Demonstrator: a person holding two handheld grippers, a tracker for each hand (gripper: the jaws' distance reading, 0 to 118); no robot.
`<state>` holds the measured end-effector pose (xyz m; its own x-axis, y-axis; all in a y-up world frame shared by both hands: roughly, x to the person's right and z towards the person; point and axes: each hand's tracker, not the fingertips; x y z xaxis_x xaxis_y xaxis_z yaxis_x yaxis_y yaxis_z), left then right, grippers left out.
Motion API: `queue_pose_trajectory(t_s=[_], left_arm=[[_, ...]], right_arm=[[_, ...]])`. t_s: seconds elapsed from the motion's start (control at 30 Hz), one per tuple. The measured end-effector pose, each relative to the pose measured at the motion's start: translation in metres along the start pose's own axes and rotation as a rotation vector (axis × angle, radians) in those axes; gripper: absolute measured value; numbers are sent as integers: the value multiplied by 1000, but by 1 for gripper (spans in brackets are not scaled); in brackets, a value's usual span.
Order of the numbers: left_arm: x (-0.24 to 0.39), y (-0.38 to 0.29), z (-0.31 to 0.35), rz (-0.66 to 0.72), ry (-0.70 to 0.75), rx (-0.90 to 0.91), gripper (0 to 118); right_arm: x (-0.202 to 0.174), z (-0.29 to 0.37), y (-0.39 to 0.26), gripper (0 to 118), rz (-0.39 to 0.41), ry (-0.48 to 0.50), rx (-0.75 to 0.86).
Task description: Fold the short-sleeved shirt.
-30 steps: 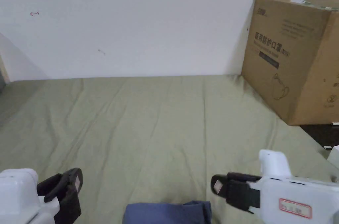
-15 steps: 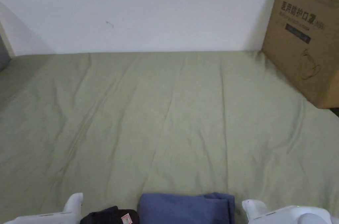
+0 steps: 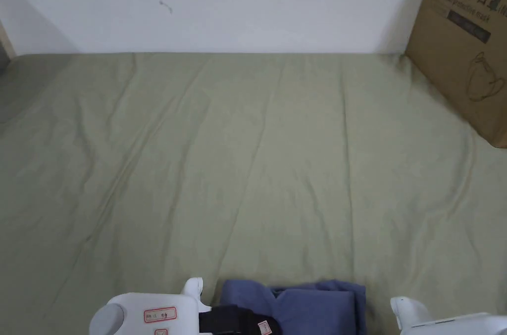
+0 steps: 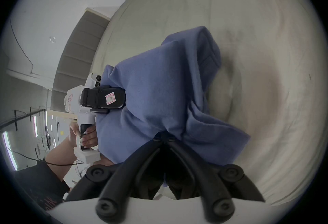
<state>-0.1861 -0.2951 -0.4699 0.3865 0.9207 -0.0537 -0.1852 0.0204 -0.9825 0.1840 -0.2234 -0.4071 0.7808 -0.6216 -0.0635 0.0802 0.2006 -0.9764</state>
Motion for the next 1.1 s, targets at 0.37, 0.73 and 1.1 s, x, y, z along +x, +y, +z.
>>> queue_pose_trajectory(t_s=[0.37,0.73,1.1], left_arm=[[58,32,264,-264,601,202,20],[17,81,417,-318,1482,226,102],[133,-37,320,-467,954,657,75]], right_arm=[[-61,55,-18,0,153,-57,257],[-96,55,-24,0,216,-169,229],[-123,100,-24,0,331,-221,398]])
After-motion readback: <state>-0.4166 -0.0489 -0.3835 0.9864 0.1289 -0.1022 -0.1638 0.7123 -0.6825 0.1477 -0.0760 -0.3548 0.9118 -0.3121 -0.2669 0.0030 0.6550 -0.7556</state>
